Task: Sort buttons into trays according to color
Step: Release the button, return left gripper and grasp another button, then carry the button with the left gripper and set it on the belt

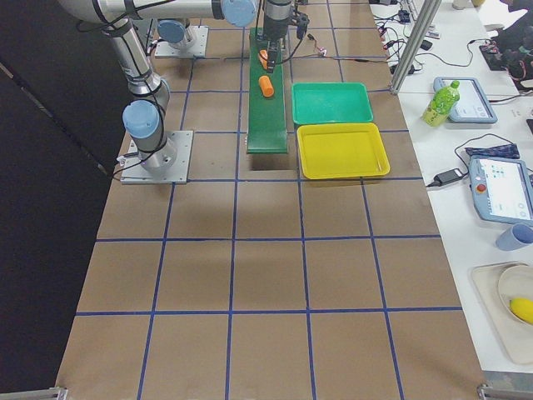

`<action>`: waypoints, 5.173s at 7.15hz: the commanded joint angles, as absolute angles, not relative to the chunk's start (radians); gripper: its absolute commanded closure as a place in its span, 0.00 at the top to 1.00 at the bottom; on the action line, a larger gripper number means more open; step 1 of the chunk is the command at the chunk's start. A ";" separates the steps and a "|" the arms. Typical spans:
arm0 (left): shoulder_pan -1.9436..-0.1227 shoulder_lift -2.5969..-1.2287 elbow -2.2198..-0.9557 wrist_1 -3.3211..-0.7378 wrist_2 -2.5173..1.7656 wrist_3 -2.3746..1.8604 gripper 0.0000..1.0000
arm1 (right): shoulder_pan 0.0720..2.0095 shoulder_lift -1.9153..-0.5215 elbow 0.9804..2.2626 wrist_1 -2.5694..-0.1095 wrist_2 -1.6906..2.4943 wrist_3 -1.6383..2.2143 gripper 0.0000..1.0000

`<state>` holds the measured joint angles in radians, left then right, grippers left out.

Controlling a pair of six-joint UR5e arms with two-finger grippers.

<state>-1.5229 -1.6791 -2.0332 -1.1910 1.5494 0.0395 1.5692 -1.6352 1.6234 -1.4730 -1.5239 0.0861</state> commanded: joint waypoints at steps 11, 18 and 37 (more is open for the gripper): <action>-0.945 -2.313 -1.295 -1.066 1.598 0.617 1.00 | 1.562 -1.680 1.657 -1.463 -1.516 0.087 1.00; -0.917 -2.298 -1.341 -1.095 1.611 0.634 0.00 | 1.562 -1.680 1.657 -1.465 -1.559 0.089 1.00; -1.363 -1.708 -1.839 -1.190 1.523 0.113 1.00 | 1.563 -1.686 1.674 -1.480 -1.557 0.089 1.00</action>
<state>-1.4563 -1.6770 -1.9455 -1.1132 1.5208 0.0312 1.5643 -1.6859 1.6734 -1.4793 -1.5574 0.0894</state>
